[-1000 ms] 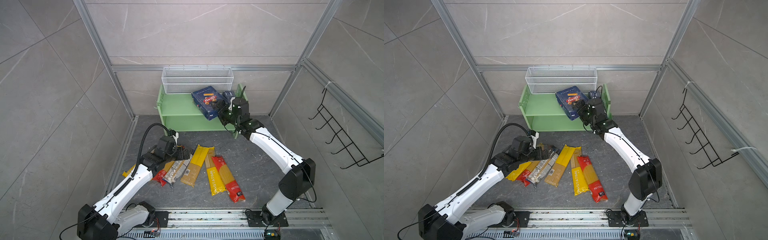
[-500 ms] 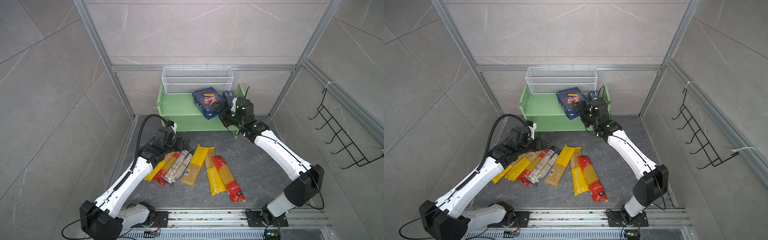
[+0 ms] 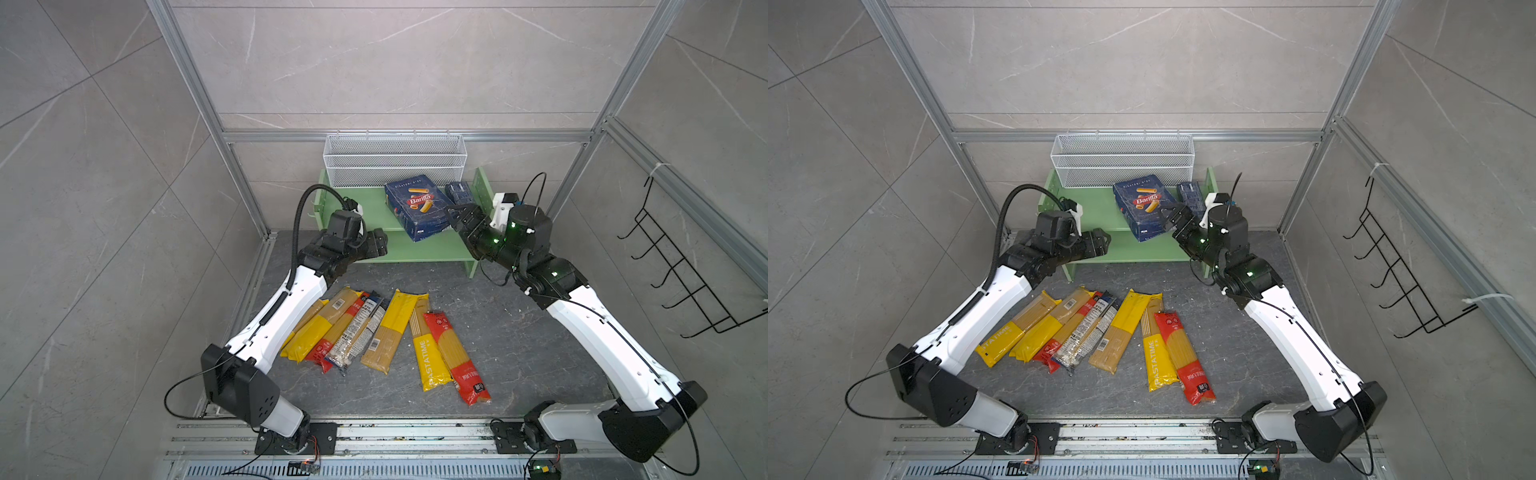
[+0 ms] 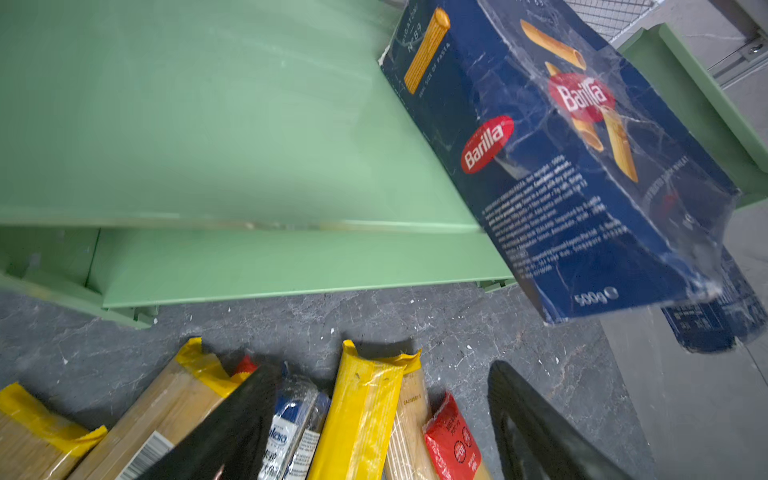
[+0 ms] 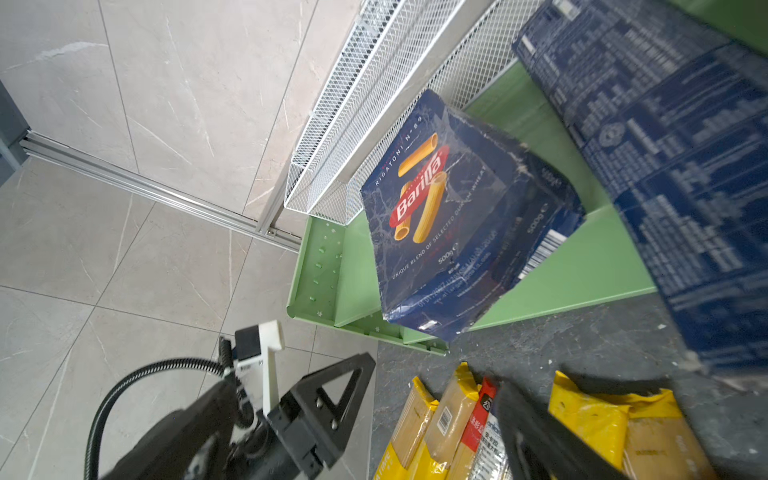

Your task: Place and organize the pasta boxes and bags onto the shelf

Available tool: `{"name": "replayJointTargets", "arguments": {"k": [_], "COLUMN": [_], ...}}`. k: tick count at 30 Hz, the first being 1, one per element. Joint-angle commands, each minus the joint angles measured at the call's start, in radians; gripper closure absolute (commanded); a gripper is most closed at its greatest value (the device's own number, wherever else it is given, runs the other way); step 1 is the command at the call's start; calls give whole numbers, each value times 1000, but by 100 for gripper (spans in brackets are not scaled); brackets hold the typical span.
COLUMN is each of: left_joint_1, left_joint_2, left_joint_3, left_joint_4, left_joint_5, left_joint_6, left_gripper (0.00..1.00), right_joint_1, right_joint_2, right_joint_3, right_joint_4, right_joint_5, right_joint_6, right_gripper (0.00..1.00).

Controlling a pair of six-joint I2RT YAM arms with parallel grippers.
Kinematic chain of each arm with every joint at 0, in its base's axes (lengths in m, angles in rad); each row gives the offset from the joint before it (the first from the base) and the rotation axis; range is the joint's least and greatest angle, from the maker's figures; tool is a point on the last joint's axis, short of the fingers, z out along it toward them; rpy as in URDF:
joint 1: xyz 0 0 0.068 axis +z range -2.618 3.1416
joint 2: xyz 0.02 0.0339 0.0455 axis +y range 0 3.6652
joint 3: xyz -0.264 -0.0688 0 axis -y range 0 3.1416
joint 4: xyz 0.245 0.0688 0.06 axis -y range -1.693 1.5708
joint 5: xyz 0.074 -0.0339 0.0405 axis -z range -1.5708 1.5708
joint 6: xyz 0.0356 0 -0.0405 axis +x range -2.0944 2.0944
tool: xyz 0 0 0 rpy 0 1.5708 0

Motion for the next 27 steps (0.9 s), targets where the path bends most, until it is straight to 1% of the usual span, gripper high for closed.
{"name": "replayJointTargets", "arguments": {"k": [1,3,8,13,16,22,27], "left_joint_1": [5,6,11,24,27,35,34], "left_joint_2": [82,146,312,457,525,599,630], "left_joint_3": [136,224,477,699,797,865,874], "left_joint_4": [15,-2,-81,-156,-192,-186,-137], "left_joint_5": [-50,-81,-154,-161,-172,-108,-45], "left_joint_6": [40,53,105,132,148,124,92], "left_gripper": [24,27,28,29,29,31,31], "right_joint_1": [4,3,4,2,2,-8,-35], "right_joint_2": [-39,-68,-151,-198,-214,-210,-194], "right_joint_3": [-32,-82,-198,-218,-223,-240,-267], "right_joint_4": [-61,-39,11,-11,-17,-11,16], "right_joint_5": [39,33,17,42,49,48,12], "right_joint_6": [-83,-94,-134,-183,-206,-218,-204], "right_gripper": [1,1,1,0,1,0,0]}}
